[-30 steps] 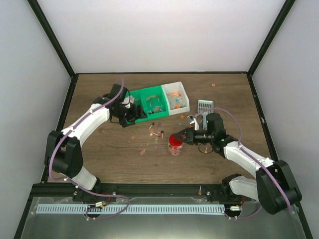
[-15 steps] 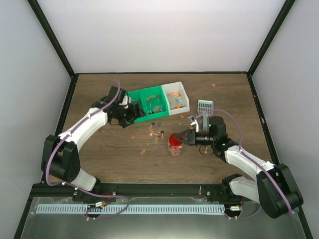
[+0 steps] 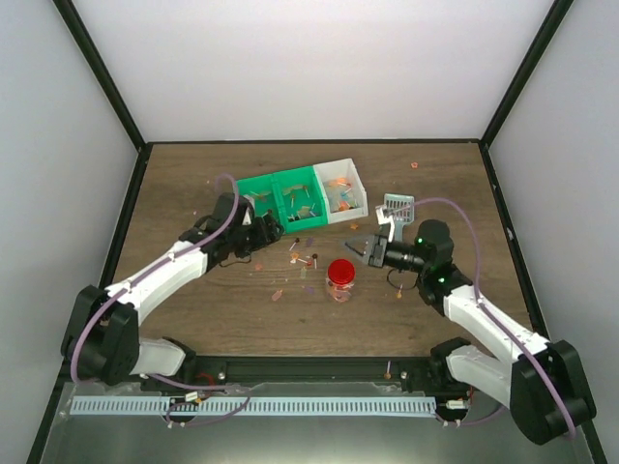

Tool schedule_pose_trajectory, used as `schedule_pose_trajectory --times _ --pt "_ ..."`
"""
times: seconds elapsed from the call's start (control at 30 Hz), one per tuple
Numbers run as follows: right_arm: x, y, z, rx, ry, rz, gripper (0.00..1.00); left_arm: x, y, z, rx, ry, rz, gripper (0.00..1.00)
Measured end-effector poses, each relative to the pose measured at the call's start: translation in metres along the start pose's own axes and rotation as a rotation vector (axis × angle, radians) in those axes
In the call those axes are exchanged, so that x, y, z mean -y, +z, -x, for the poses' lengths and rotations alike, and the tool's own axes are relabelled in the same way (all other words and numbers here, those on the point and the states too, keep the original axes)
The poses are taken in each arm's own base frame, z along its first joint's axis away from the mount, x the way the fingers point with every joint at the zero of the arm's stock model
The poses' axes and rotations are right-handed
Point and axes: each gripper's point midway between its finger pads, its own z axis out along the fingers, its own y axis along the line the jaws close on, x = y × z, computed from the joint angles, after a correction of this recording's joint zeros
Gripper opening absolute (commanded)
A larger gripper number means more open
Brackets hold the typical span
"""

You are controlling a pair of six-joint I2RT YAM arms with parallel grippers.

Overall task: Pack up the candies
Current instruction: Close the bottle lid on the packing bottle, then screw the bottle lid onto the packing bottle.

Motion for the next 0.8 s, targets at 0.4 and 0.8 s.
schedule_pose_trajectory --times 0.4,0.8 --pt "-0.007 -0.014 0.018 0.327 -0.143 -0.084 0.55 -0.028 0.023 -0.067 0.234 0.227 -0.040 1.00" --pt "0.038 -0.030 -0.007 0.397 -0.266 -0.300 0.75 -0.059 -0.013 -0.095 0.425 0.371 -0.189 1.00"
